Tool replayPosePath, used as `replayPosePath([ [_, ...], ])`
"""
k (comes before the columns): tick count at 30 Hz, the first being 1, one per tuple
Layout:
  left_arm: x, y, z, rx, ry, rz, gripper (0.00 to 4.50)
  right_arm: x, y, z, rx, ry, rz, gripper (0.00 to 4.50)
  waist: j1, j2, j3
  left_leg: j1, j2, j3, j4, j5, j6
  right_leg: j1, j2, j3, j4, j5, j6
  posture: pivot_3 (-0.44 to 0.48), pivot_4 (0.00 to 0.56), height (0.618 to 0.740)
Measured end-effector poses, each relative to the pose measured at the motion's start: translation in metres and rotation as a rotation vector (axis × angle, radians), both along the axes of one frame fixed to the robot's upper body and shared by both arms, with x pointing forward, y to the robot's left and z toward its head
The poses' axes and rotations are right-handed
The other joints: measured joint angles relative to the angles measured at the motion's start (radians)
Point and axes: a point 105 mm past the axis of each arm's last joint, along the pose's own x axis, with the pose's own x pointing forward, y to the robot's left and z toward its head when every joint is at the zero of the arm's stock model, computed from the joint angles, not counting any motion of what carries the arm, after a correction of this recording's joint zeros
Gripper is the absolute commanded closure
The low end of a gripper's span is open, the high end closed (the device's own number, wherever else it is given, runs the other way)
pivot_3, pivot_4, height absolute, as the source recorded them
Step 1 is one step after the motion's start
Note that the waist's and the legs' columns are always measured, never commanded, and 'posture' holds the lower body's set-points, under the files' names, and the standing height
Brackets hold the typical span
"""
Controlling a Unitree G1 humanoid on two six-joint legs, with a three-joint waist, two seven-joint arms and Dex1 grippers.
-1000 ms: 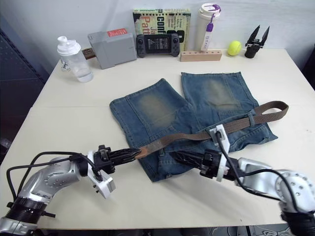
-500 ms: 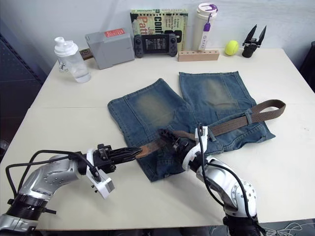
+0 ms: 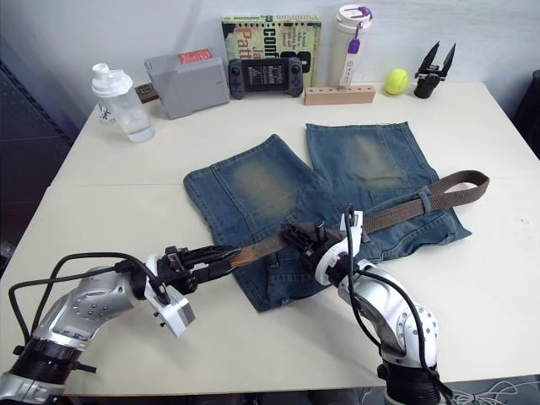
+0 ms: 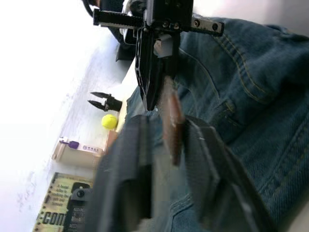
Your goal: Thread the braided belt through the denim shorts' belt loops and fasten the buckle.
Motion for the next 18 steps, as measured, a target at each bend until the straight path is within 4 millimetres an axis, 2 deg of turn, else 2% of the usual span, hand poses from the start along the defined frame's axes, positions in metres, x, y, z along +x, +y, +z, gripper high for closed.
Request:
replayPosePath([
  [1, -0.001, 0.002, -0.004, 0.003, 0.039, 0.013, 1.78, 0.001, -0.004, 0.001, 0.004, -0.003, -0.016, 4.50, 0.000, 0.000, 0.000, 0.000, 0.000, 0.000, 0.000, 0.000, 0.000, 0.000, 0.000, 0.000, 0.000, 0.000, 0.000, 0.000, 0.150, 0.731],
  [2, -0.007, 0.010, -0.012, -0.024, 0.160, 0.054, 1.78, 0.004, -0.013, 0.004, 0.020, -0.010, -0.058, 4.50, -0.006, 0.000, 0.000, 0.000, 0.001, 0.000, -0.001, 0.000, 0.000, -0.001, 0.000, 0.000, 0.000, 0.000, 0.000, 0.000, 0.150, 0.731],
  [3, -0.007, 0.010, -0.013, -0.025, 0.165, 0.056, 1.78, 0.005, -0.014, 0.004, 0.021, -0.010, -0.061, 4.50, -0.006, 0.000, 0.000, 0.000, 0.001, 0.000, -0.001, 0.000, 0.000, -0.001, 0.000, 0.000, 0.000, 0.000, 0.000, 0.000, 0.150, 0.731],
  [6, -0.014, 0.022, -0.020, -0.149, 0.412, 0.142, 1.78, 0.007, -0.027, 0.007, 0.027, -0.020, -0.112, 4.50, -0.014, 0.001, 0.000, 0.000, 0.002, -0.001, -0.001, 0.000, 0.000, -0.001, 0.000, 0.001, 0.000, 0.000, 0.000, 0.000, 0.150, 0.731],
  [7, -0.018, 0.029, -0.024, -0.208, 0.549, 0.188, 1.78, 0.008, -0.037, 0.007, 0.022, -0.018, -0.153, 4.50, -0.015, 0.001, 0.001, 0.000, 0.002, -0.001, -0.001, 0.000, 0.000, -0.001, 0.000, 0.001, -0.001, 0.000, 0.000, 0.000, 0.150, 0.731],
  [10, -0.023, 0.041, -0.030, -0.284, 0.735, 0.256, 1.78, 0.009, -0.049, 0.004, 0.018, -0.010, -0.207, 4.50, -0.015, 0.001, 0.001, 0.000, 0.002, -0.001, -0.001, 0.000, 0.000, -0.001, 0.000, 0.002, 0.000, 0.000, 0.000, 0.000, 0.150, 0.731],
  [18, -0.025, 0.031, -0.021, -0.389, 0.835, 0.253, 1.78, 0.009, -0.054, -0.002, -0.027, -0.030, -0.267, 4.50, -0.015, 0.002, 0.000, 0.000, 0.000, 0.000, -0.001, 0.000, 0.000, -0.001, 0.001, 0.003, 0.000, 0.000, 0.000, 0.000, 0.150, 0.731],
])
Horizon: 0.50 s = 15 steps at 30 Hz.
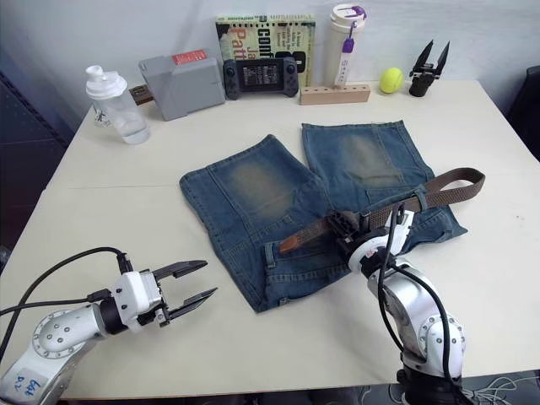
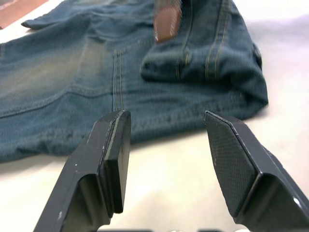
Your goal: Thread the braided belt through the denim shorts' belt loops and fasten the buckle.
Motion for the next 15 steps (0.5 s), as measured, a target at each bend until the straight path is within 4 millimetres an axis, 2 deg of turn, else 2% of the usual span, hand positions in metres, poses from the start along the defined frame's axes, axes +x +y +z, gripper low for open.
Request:
replayPosePath([
  [3, -0.003, -0.006, 0.004, -0.028, 0.029, -0.029, 1.78, 0.000, 0.003, -0.002, -0.019, -0.011, 0.004, 4.50, -0.001, 0.000, 0.000, 0.001, -0.001, 0.001, 0.000, 0.000, 0.000, 0.000, 0.001, 0.001, 0.000, 0.000, 0.000, 0.000, 0.150, 0.731],
  [15, -0.003, -0.003, 0.003, -0.028, 0.047, -0.036, 1.78, 0.001, 0.025, -0.008, -0.114, -0.061, 0.059, 4.50, 0.000, 0.001, 0.000, 0.001, -0.002, 0.002, 0.000, 0.000, 0.000, 0.000, 0.002, 0.002, 0.000, 0.000, 0.000, 0.000, 0.150, 0.731],
])
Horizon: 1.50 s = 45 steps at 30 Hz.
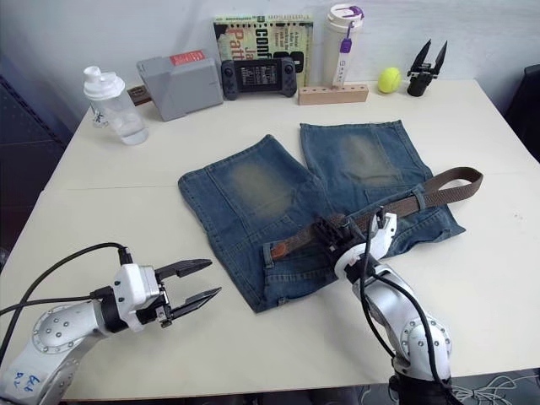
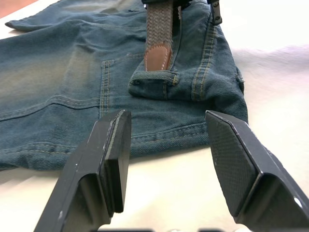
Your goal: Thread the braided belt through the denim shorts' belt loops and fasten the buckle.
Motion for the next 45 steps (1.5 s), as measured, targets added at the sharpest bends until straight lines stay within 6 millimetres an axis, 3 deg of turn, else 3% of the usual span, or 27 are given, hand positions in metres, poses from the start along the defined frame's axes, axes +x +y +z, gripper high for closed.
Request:
replayPosePath([
  [8, 0.001, -0.001, -0.001, 0.011, -0.012, 0.001, 1.78, 0.004, 0.021, -0.004, -0.061, -0.017, 0.065, 4.50, 0.000, 0.000, 0.000, 0.000, 0.000, 0.000, 0.000, 0.000, 0.000, 0.000, 0.000, 0.000, 0.000, 0.000, 0.000, 0.000, 0.150, 0.731],
  [14, 0.011, -0.003, 0.003, 0.046, -0.064, -0.026, 1.78, 0.003, 0.043, -0.023, -0.116, 0.032, 0.167, 4.50, 0.002, 0.000, 0.000, 0.000, 0.000, 0.001, 0.000, 0.000, -0.001, 0.000, 0.001, 0.000, 0.000, 0.000, 0.000, 0.000, 0.150, 0.731],
  [18, 0.025, -0.005, -0.002, 0.211, -0.239, -0.090, 1.78, 0.004, 0.055, -0.028, -0.082, 0.054, 0.228, 4.50, -0.003, -0.002, -0.005, 0.002, 0.002, 0.009, -0.001, -0.001, -0.003, 0.000, 0.005, 0.000, 0.000, -0.001, -0.002, 0.000, 0.150, 0.731],
  [24, 0.022, -0.001, -0.027, 0.438, -0.473, -0.225, 1.78, 0.003, 0.067, -0.034, -0.072, 0.082, 0.300, 4.50, -0.026, -0.006, -0.016, 0.006, 0.008, 0.012, -0.007, -0.002, -0.009, 0.000, 0.012, 0.002, 0.000, -0.004, -0.006, 0.000, 0.150, 0.731],
  [27, 0.023, 0.000, -0.032, 0.460, -0.530, -0.240, 1.78, 0.002, 0.070, -0.036, -0.070, 0.086, 0.316, 4.50, -0.027, -0.009, -0.019, 0.015, 0.009, 0.019, -0.015, -0.001, -0.010, 0.002, 0.012, 0.003, 0.000, -0.004, -0.008, 0.000, 0.150, 0.731],
  [32, 0.029, -0.011, -0.023, 0.375, -0.630, -0.181, 1.78, 0.002, 0.073, -0.038, -0.084, 0.080, 0.320, 4.50, -0.030, -0.012, -0.021, 0.019, 0.016, 0.021, -0.017, -0.001, -0.010, 0.001, 0.012, 0.005, 0.000, -0.004, -0.008, 0.000, 0.150, 0.731],
  [45, 0.024, -0.016, -0.048, 0.318, -0.468, -0.080, 1.78, 0.000, 0.079, -0.039, -0.147, 0.043, 0.325, 4.50, -0.030, -0.014, -0.024, 0.020, 0.018, 0.020, -0.017, -0.002, -0.009, -0.001, 0.012, 0.011, 0.003, -0.005, -0.009, 0.000, 0.150, 0.731],
])
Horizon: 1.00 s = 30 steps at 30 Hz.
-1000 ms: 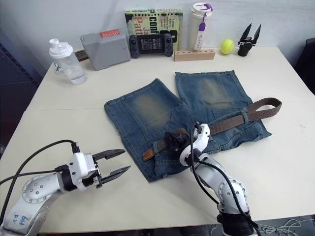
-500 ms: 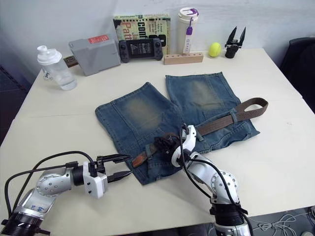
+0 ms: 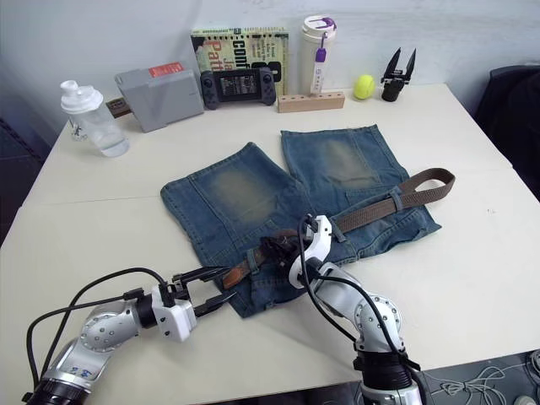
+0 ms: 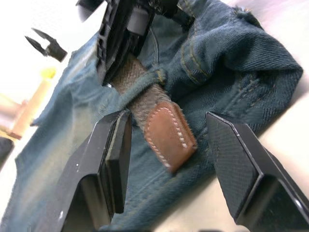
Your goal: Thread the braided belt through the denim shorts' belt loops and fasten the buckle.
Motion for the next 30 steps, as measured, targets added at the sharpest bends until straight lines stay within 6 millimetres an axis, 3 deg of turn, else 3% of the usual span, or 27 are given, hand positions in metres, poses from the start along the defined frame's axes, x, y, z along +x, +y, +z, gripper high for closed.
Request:
replayPosePath([
  [20, 0.014, -0.001, 0.003, 0.122, -0.195, 0.102, 1.78, 0.001, 0.003, 0.002, 0.006, -0.008, -0.001, 4.50, 0.000, 0.002, -0.006, 0.001, 0.000, 0.001, 0.000, -0.001, 0.001, -0.001, -0.001, 0.002, 0.001, 0.000, -0.001, 0.000, 0.150, 0.731],
  [23, 0.014, -0.001, 0.002, 0.128, -0.192, 0.104, 2.52, 0.001, 0.003, 0.002, 0.008, -0.009, 0.000, 4.50, -0.001, 0.002, -0.006, 0.001, 0.001, 0.001, 0.000, -0.001, 0.001, -0.001, -0.002, 0.002, 0.001, 0.000, -0.001, 0.000, 0.150, 0.731],
  [27, 0.016, 0.002, 0.009, 0.128, -0.223, 0.116, 4.24, 0.001, 0.003, 0.001, 0.005, -0.006, -0.003, 4.50, 0.000, 0.008, -0.010, 0.001, 0.000, 0.001, 0.000, -0.001, 0.001, -0.001, -0.003, 0.002, 0.002, 0.000, -0.001, 0.000, 0.150, 0.731],
  [30, 0.017, 0.002, 0.010, 0.130, -0.230, 0.115, 4.39, 0.001, 0.003, 0.001, 0.007, -0.004, -0.003, 4.50, -0.001, 0.013, -0.014, 0.002, 0.000, 0.001, -0.001, -0.002, 0.001, -0.001, -0.003, 0.002, 0.002, 0.000, -0.001, 0.000, 0.150, 0.731],
])
